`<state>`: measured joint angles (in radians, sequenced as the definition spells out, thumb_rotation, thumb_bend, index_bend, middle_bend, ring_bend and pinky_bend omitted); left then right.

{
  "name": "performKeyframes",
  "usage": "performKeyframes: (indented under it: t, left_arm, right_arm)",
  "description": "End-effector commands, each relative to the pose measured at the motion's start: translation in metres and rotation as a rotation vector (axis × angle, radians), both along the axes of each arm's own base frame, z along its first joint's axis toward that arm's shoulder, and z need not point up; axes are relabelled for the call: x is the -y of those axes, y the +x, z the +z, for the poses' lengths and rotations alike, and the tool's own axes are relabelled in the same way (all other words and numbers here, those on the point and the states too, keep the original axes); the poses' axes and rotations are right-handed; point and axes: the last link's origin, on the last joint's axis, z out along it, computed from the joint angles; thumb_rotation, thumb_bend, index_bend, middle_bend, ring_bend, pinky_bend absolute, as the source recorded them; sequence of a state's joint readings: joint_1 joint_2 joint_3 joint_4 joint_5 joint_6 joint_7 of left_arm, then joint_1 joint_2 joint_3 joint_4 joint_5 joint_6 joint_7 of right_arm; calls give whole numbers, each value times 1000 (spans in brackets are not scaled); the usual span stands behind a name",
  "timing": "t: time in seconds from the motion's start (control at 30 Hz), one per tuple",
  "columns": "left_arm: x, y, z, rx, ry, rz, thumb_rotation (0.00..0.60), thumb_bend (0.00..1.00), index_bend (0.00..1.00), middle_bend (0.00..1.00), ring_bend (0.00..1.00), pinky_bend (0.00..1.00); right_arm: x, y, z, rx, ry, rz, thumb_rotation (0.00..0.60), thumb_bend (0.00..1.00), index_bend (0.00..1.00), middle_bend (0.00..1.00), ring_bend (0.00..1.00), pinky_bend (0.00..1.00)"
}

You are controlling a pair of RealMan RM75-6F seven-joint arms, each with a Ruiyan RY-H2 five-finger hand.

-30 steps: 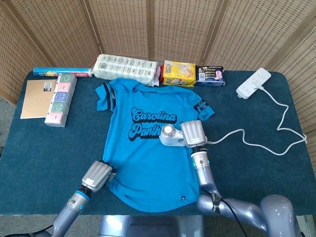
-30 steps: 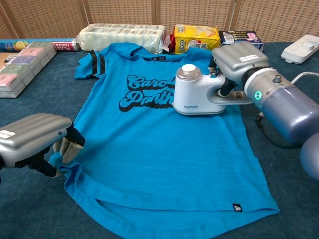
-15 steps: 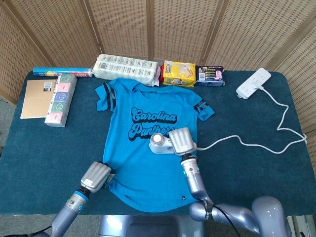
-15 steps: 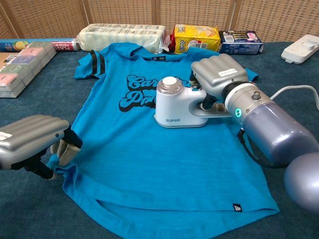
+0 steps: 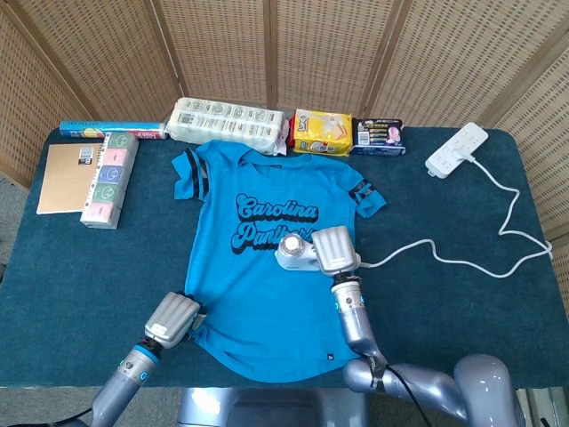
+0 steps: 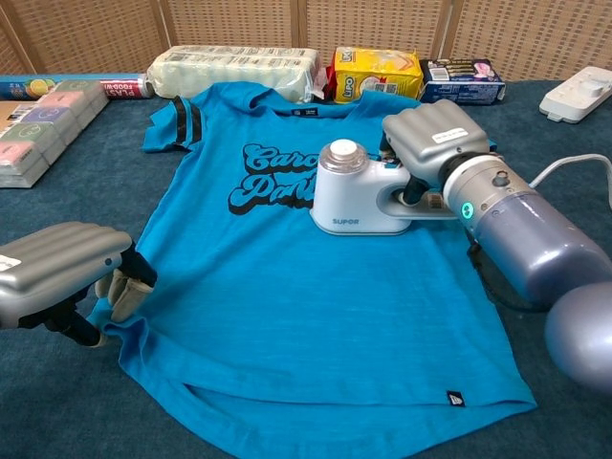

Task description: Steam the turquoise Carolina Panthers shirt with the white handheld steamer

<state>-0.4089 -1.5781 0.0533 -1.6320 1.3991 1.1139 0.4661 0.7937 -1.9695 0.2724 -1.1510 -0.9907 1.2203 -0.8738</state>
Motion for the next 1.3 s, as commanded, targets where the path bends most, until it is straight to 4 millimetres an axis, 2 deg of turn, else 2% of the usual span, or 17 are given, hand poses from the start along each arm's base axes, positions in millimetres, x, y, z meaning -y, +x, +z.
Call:
performKeyframes:
  t: [0.03,0.33,0.5,0.87,1.3]
  left_arm:
    - [0,0,0,0,-1,-1,600,327,761,687,564,496]
    - [0,0,-1,-2,1,4,600,328,761,686,564,496]
    - [-1,0,-2,-4,-1,4,600,327,761,687,564,496]
    - [0,-1,-1,-1,1,6,600,327,761,686,564,495]
    - [1,-2,-1,8,1,6,600,328,761,686,564,495]
  right_arm:
    - [6,-7,4,-15,-17,-14,600,379,731,727,798,786]
    - [27,-23,11,-62,-54,-60,600,378,729,726,797,783]
    - [30,-24,9,-60,-51,-65,600,378,728,726,797,782]
    - [15,-3,-7,-32,5,-4,600,378,728,726,797,783]
    - [-16,22,-19,-11,79,91,600,374,728,721,797,781]
